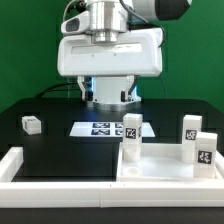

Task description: Assemble square table

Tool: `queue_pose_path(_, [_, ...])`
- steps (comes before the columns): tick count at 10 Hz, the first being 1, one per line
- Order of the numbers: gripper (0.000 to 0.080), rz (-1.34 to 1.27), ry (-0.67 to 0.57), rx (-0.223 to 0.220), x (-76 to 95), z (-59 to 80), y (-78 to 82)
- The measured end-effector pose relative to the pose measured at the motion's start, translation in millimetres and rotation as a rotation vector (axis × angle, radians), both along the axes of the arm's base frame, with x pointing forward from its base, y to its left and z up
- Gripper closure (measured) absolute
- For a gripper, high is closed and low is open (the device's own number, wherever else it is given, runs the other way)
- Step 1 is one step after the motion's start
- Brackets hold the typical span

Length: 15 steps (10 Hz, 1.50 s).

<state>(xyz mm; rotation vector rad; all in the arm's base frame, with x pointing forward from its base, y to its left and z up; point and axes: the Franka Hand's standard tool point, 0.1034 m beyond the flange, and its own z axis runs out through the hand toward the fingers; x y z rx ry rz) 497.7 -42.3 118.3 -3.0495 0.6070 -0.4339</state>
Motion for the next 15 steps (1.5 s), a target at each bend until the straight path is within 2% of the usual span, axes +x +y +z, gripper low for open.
queue_pose_path(3, [0.0151,0.199,0.015,-0.061,-1.5,-0.7,-4.6])
queue_pose_path(4, [0.0151,0.328,0.031,-0.107,-11.7,-3.6,-23.3])
queue_pose_path(5, [0.0151,0.415,0.06,-0.135,-26.5,-9.2,-46.6])
queue_pose_path(7, [0.0151,0.596,0.122,-0.181,-48.3,-19.8,-79.9])
queue_pose_path(10, [0.0151,0.771,0.203,-0.2,-70.0,-34.4,-93.9])
queue_pose_path(14, [0.0151,0.737,0.226,-0.164,-70.0,-37.2,-86.4])
queue_pose_path(15, [0.0151,0.706,0.346,-0.07,-79.0,-45.3,-72.9])
